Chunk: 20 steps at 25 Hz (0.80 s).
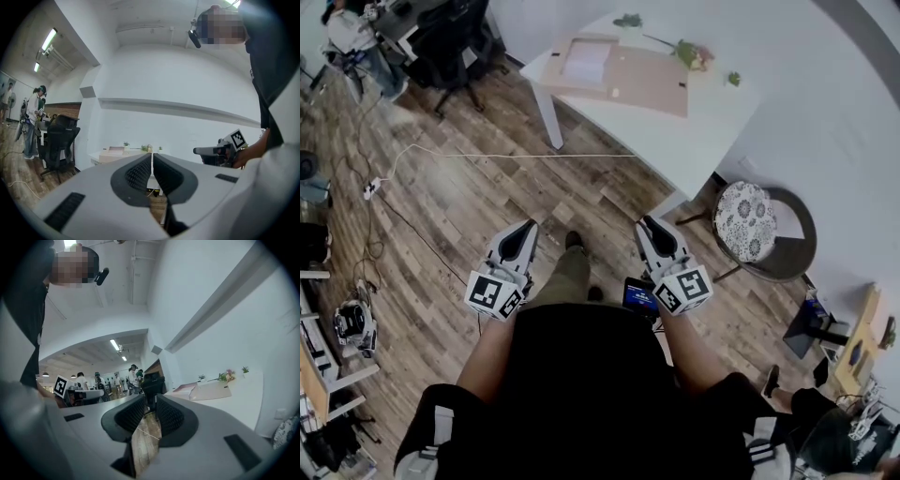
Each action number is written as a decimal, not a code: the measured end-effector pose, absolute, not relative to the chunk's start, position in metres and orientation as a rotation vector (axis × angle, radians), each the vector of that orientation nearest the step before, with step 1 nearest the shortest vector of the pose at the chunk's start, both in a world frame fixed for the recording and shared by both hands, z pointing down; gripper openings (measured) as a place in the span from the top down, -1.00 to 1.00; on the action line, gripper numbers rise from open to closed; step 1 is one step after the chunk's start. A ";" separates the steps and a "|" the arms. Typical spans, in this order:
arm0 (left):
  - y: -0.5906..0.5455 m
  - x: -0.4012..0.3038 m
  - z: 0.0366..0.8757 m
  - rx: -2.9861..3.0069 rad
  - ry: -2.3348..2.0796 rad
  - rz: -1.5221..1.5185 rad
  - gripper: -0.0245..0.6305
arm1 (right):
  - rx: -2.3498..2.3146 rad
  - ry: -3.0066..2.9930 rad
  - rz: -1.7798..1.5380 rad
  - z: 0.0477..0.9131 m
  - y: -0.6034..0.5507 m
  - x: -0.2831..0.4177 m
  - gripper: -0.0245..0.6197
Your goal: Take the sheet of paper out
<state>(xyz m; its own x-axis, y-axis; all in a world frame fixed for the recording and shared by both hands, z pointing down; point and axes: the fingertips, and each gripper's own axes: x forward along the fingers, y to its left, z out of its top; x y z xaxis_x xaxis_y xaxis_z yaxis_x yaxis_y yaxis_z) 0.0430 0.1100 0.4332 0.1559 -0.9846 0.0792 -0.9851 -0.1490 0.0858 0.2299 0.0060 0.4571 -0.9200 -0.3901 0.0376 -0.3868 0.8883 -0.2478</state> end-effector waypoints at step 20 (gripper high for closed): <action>-0.093 -0.114 0.446 2.284 -1.896 -0.092 0.88 | -0.708 3.066 -0.532 0.456 -0.190 0.075 0.64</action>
<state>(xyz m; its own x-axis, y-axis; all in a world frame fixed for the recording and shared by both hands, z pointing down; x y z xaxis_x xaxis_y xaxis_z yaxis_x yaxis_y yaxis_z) -0.1137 -0.0933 0.4462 0.1885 -0.9801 0.0617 -0.9695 -0.1757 0.1709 0.0748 -0.1904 0.4563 -0.9003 -0.4178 0.1222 -0.4345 0.8460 -0.3089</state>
